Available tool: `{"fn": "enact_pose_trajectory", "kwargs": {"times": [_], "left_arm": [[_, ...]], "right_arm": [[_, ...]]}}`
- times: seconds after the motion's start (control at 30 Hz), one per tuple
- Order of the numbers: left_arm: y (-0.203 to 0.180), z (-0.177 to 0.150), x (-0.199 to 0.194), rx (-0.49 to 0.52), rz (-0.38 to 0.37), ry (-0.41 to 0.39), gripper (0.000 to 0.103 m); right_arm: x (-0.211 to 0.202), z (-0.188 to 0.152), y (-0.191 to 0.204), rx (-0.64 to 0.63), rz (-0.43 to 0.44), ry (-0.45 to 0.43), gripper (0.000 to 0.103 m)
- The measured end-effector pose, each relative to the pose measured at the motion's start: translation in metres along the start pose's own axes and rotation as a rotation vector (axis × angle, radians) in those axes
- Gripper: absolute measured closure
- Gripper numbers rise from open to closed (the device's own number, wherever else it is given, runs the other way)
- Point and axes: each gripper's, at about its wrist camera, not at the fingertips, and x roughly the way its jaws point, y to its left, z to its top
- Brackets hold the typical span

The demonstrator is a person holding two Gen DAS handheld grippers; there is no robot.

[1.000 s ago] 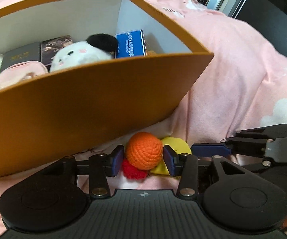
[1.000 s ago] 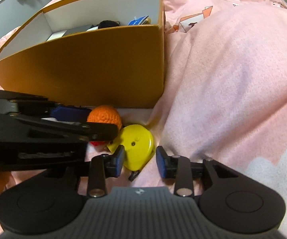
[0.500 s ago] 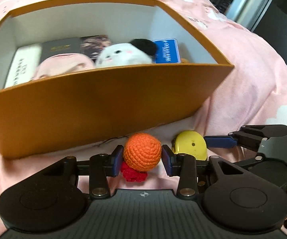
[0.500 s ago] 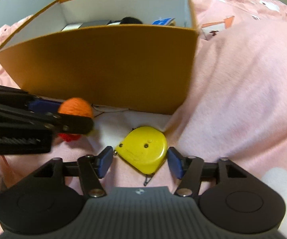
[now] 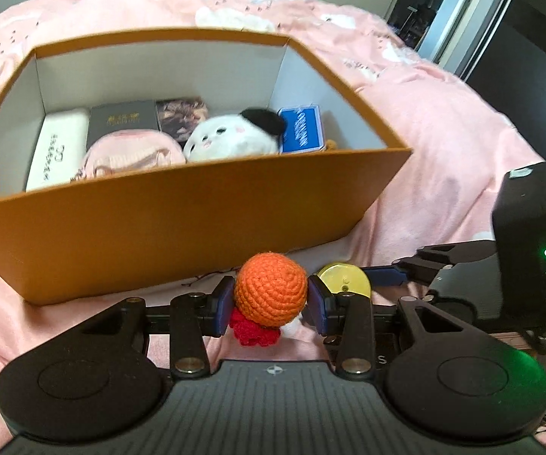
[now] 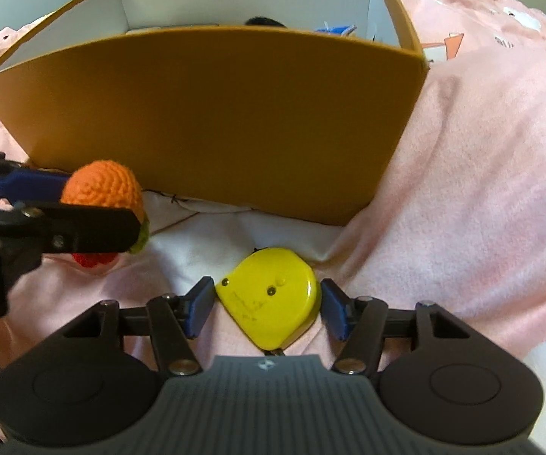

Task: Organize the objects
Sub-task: 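Carry the crocheted ball and tape measure over the orange box with both tools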

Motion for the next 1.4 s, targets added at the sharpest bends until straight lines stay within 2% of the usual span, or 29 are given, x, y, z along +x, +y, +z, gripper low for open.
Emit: {"fn": "enact_pose_trajectory", "kwargs": {"times": [0.13,0.27,0.47,0.63,0.8,1.03,1.13,1.4], "left_arm": [[-0.004,0.001,-0.019,0.023,-0.013,-0.047,0.057],[-0.008,0.006,-0.039,0.03,-0.038,-0.099,0.057],[-0.007,0.022,-0.066,-0.01,-0.073,-0.174,0.057],[-0.003,0.042,-0.071,-0.026,-0.047,-0.191,0.057],[0.002,0.064,-0.068,-0.027,-0.012,-0.187,0.057],[0.018,0.097,-0.055,-0.056,0.065,-0.214,0.057],[0.029,0.11,-0.045,-0.073,0.087,-0.218,0.057],[0.057,0.13,-0.011,-0.114,0.106,-0.177,0.057]], "right_arm": [[-0.023,-0.001,0.004,-0.015,0.017,-0.031,0.041],[-0.059,0.001,0.016,-0.086,0.017,-0.095,0.041],[-0.109,0.009,0.025,-0.164,0.032,-0.184,0.041],[-0.136,0.024,0.019,-0.2,0.036,-0.251,0.041],[-0.143,0.054,0.029,-0.242,0.04,-0.319,0.041],[-0.123,0.115,0.02,-0.278,-0.001,-0.345,0.041],[-0.108,0.14,0.012,-0.276,-0.001,-0.324,0.041],[-0.044,0.19,-0.001,-0.318,-0.063,-0.235,0.041]]}}
